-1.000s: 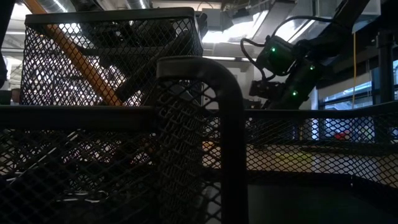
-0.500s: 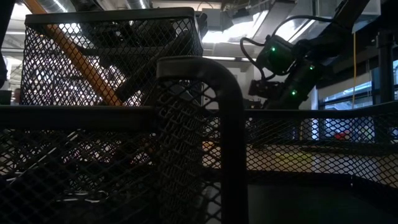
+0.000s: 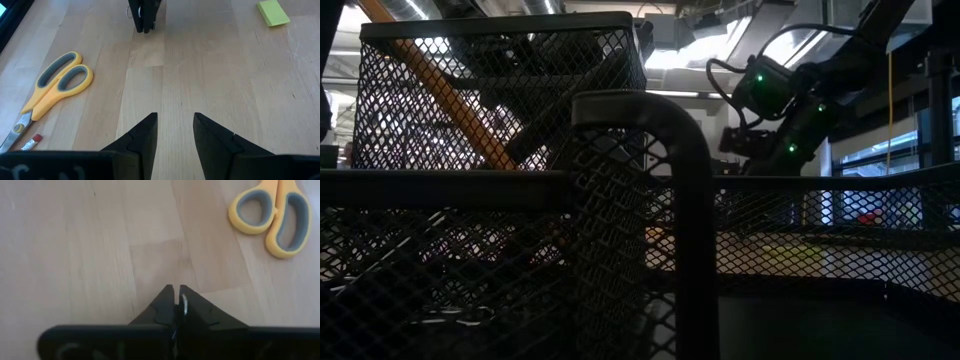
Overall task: Pick and place office supplies into organizer
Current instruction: Put the black binder clip into the black desk organizer
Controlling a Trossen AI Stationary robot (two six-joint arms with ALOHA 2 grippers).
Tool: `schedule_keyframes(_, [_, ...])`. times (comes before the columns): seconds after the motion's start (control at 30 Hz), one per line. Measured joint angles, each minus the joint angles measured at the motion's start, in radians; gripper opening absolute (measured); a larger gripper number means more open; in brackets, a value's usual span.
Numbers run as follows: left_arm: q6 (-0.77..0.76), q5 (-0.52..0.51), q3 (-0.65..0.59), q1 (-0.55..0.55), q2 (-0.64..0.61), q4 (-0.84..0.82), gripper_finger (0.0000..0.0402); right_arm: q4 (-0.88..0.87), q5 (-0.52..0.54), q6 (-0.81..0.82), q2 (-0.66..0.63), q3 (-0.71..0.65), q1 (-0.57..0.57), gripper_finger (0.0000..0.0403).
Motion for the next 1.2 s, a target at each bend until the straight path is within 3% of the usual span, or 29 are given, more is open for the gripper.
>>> schedule_keyframes(0.13, [0.0,0.0,0.0,0.0,0.0,0.0,0.012,0.0,0.0,0.0,-0.001,0.001,0.0,0.0006])
schedule_keyframes(0.73, [0.0,0.0,0.0,0.0,0.0,0.001,0.012,0.043,-0.006,0.024,0.002,0.051,-0.001,0.0002])
schedule_keyframes(1.2, [-0.253,-0.02,0.0,0.052,0.0,0.121,0.012,0.451,-0.029,-0.031,0.002,0.086,-0.001,0.0001])
